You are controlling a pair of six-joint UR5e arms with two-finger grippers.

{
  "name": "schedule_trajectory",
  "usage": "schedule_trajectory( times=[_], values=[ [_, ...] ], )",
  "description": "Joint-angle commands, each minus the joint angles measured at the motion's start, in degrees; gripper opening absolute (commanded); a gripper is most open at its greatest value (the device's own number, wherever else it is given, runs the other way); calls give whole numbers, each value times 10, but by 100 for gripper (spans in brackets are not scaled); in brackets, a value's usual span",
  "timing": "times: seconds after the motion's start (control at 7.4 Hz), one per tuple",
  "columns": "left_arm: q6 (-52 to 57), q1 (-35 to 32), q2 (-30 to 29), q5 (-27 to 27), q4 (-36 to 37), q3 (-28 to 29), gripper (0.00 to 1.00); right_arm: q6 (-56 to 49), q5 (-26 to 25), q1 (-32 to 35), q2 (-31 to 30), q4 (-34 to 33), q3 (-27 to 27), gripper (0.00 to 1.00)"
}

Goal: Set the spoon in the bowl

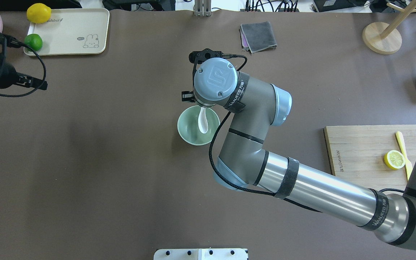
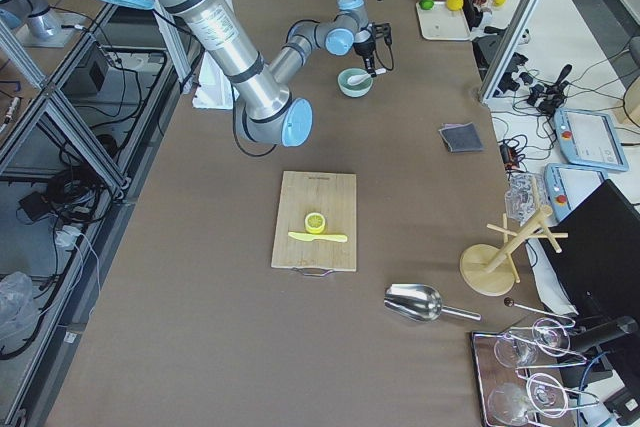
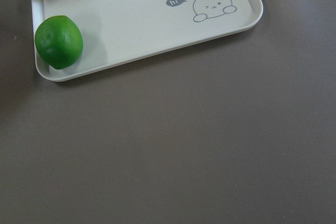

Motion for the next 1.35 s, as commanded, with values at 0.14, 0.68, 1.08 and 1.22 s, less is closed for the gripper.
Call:
schedule_trajectory(
  times=[0.14,0.68,1.08,1.22],
  values=[
    [-1,1,-2,0,-40,29,98,3,-6,-7,1,11,-5,98],
    [0,-1,-6,-9,-41,21,98,22,61,38,17,-9,22,100],
    [53,-67,15,-113,-33,6,98,-139,194,156,-93,-242,249,100],
    [98,-101,31,-125,-27,7,98,-223,242,210,-149,-264,286,100]
  ],
)
